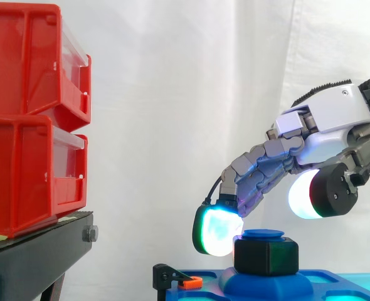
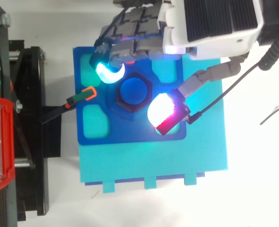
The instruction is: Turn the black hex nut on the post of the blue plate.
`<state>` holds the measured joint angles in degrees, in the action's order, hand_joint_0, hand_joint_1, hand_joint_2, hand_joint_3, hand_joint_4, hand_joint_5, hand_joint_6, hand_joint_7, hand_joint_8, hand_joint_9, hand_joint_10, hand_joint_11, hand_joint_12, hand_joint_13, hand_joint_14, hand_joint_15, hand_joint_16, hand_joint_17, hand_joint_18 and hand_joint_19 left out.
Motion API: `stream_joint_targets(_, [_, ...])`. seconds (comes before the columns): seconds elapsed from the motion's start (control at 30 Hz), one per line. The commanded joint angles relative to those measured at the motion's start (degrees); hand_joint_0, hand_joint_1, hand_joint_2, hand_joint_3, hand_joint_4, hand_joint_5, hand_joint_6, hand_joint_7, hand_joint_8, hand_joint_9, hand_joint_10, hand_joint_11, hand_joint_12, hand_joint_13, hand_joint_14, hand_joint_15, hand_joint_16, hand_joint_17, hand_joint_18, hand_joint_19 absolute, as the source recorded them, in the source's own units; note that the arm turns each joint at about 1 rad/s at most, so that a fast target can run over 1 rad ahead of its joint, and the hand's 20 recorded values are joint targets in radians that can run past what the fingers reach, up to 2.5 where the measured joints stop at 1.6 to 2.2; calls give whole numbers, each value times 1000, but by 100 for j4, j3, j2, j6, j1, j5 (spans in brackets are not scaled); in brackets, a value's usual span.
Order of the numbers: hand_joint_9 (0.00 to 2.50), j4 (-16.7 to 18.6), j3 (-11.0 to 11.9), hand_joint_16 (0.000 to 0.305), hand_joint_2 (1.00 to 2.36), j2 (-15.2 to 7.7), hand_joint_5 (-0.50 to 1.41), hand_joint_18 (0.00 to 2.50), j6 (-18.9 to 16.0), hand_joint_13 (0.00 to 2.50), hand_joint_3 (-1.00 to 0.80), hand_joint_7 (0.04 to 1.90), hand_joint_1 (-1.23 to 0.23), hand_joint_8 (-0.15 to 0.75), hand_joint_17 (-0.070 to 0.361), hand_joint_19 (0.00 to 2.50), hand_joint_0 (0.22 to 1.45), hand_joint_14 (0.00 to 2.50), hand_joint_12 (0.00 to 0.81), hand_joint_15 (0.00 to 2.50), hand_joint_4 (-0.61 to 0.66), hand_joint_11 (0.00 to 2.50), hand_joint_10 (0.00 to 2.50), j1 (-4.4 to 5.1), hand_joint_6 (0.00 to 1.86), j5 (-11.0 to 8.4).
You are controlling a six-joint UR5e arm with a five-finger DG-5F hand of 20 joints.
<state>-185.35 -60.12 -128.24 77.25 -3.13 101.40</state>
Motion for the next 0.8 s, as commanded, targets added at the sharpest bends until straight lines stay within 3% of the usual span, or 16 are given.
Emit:
stream_joint_targets(0.0, [426,52,0,58,1000,1,-179,239,0,475,-500,800,-411,269,131,202,481,4,386,111,240,0,0,-39,502,73])
stream_joint_targets(0.27, [427,52,124,58,1000,1,-179,238,-17,477,-500,801,-412,270,131,209,482,5,386,115,239,0,0,-30,502,64])
stream_joint_targets(0.47, [428,113,132,58,1000,1,-179,245,-52,479,-500,800,-414,270,131,203,482,5,383,111,239,0,0,23,503,-94])
stream_joint_targets(0.63, [429,140,132,59,1000,1,-179,248,-52,483,-500,801,-415,270,132,209,482,6,385,115,243,0,0,137,502,-270])
stream_joint_targets(0.77, [430,140,132,60,1000,1,-179,253,-52,486,-500,802,-423,275,134,204,469,4,391,114,241,0,0,304,503,-481])
